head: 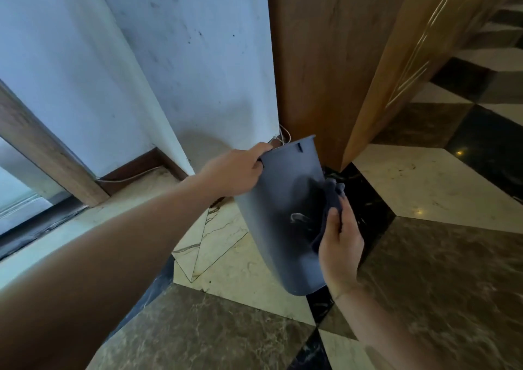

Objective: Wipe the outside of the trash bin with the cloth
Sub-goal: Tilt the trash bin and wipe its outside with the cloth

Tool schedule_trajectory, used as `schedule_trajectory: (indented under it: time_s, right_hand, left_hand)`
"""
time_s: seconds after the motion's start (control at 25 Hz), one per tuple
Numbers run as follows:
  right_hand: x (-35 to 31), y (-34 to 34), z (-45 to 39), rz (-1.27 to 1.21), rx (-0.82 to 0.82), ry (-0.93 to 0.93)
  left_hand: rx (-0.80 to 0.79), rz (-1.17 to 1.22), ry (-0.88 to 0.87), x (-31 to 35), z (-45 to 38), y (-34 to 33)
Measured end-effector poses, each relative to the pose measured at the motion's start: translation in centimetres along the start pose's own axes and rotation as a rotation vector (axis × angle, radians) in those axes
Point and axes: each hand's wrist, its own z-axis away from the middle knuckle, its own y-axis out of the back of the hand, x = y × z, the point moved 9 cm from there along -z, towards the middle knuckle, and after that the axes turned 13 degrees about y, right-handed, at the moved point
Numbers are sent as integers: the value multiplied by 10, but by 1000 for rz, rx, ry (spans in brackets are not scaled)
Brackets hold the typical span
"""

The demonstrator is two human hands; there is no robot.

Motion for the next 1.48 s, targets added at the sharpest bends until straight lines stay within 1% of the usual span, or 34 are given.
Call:
schedule_trajectory:
  time_s: [0.08,0.12,0.16,0.24,0.32,0.4,0.48,0.56,0.6,0.64,0.72,0.76,0.84,1.0,1.08,1.2,1.24,1.28,1.48]
  right_hand:
    - [-3,-3,1,0,-33,37]
    - [-3,-3,-1,-3,-47,47]
    - [-4,-1,-3,3,-61,58]
    - [-11,4,-6,38,-72,104]
    - [-27,4,-9,89,-78,200]
    - [-52,-8,-10,178,-114,364]
    - [-77,-34,-6,293,-186,517]
    - [-86,-60,1,368,-235,581]
    - [-84,-69,5,396,-250,589]
    - [-80,-77,9,428,-265,597]
    - [-73,-85,12,493,-284,636]
    - [-72,-86,11,512,-285,649]
    - [-62,-85,5,523,-294,609]
    - [13,-34,5,499,-186,258]
    - [51,-7,26,453,-158,140]
    - [66,6,48,333,-56,-17]
    - [56,1,47,324,-35,-14]
    - [39,-10,43,319,-43,29]
    - [-56,-76,17,224,-272,360]
  left_hand:
    - [11,22,6,12,-6,-6]
    - [-4,31,40,11,-10,-8]
    - [-13,22,82,7,-15,-10]
    - [36,-52,127,4,-19,-12]
    - [130,-77,75,13,-17,-10]
    - [192,-33,5,20,-16,-7]
    - [209,-19,-57,23,-18,-7]
    - [170,-43,-76,21,-25,-13]
    - [144,-67,-60,19,-28,-18]
    - [140,-42,-22,15,-30,-19]
    - [164,66,59,9,-31,-16]
    - [192,98,71,6,-30,-14]
    - [228,117,69,0,-29,-11]
    - [231,139,129,-24,-30,-4]
    - [229,149,145,-21,-27,-3]
    - [238,135,128,-2,-22,-4]
    - [242,125,115,4,-21,-5]
    - [248,115,99,9,-20,-5]
    - [252,119,31,18,-14,-8]
